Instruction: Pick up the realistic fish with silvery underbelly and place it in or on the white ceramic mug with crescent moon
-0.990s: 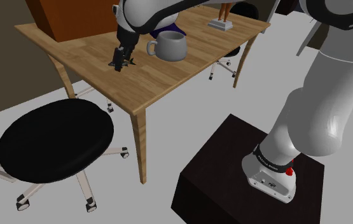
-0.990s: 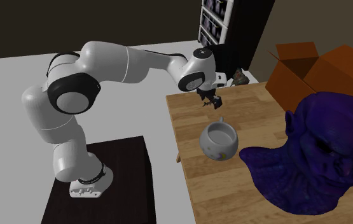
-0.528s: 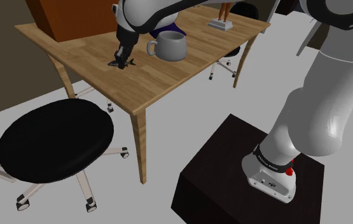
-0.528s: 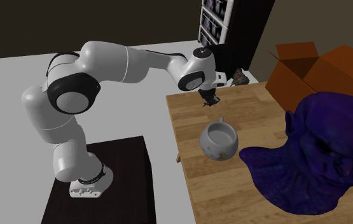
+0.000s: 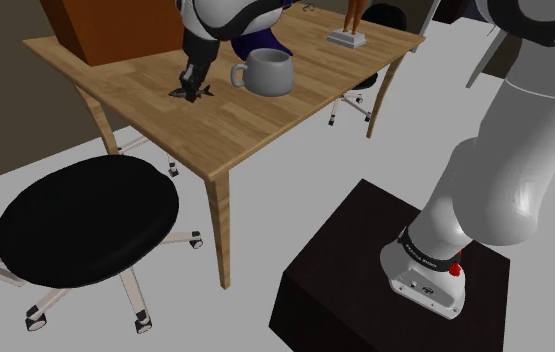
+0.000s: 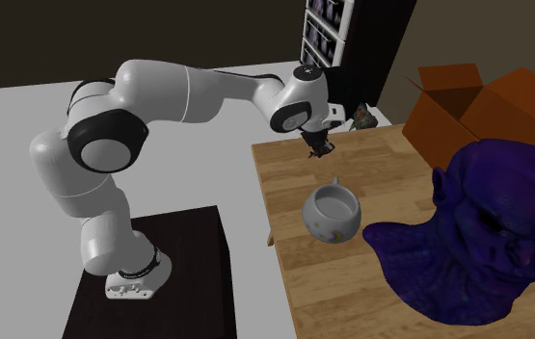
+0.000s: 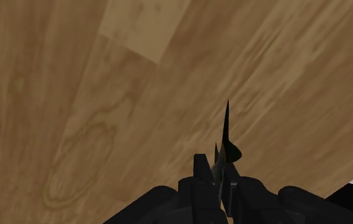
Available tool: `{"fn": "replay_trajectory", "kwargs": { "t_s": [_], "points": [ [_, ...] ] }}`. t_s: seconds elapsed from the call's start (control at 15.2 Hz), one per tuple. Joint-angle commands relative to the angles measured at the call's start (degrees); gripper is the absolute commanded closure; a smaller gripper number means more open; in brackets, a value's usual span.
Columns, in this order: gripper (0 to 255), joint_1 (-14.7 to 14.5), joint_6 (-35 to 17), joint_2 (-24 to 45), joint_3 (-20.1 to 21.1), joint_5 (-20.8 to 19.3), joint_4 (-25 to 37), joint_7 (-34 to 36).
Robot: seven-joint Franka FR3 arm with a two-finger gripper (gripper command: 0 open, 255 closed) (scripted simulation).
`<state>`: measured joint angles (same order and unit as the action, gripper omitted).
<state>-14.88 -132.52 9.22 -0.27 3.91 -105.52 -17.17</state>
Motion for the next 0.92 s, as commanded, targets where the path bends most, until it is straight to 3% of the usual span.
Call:
{"fn": "replay_trajectory", "kwargs": {
  "t_s": [0.0, 0.86],
  "points": [
    [255, -0.04, 1.57, -0.28, 0.00, -0.11, 1.27, 0.19],
    [255, -0.01, 11.18, -1.65, -0.09, -0.50, 9.53, 0.81]
  ]
}}
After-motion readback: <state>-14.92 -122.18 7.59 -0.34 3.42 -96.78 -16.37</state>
